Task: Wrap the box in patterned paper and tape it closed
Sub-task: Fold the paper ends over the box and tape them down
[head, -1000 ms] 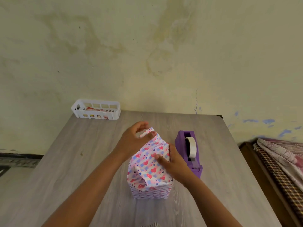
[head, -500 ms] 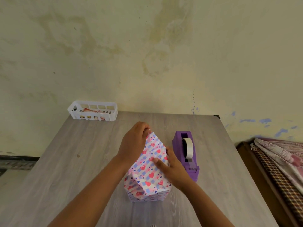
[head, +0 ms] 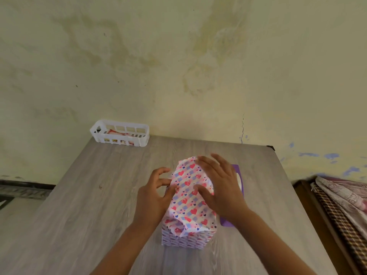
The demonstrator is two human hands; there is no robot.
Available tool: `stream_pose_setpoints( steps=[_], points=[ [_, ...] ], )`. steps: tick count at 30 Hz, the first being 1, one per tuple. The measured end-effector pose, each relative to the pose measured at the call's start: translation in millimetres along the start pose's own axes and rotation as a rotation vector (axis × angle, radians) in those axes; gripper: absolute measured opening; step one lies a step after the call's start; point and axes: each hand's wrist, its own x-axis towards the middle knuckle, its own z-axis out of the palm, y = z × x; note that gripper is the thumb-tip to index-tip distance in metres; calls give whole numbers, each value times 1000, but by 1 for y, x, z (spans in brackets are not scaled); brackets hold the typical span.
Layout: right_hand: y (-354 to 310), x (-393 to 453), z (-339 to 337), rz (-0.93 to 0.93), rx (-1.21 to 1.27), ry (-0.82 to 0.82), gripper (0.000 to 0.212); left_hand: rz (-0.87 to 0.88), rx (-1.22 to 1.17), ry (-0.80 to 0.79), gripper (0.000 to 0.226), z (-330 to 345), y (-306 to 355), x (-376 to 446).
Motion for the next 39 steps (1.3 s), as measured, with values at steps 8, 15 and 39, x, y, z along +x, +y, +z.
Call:
stream_pose_setpoints(
  steps=[8, 15, 39],
  points=[
    [7, 52, -13, -499, -355, -216, 61, 32, -98, -92, 35, -5, -9, 2],
    [5, 75, -17, -486, -367, -388, 25, 88, 17, -113, 31, -6, -15, 1],
    [-8, 101, -40, -381, -135, -756, 16, 88, 85, -205, 35, -5, -15, 8]
  ],
)
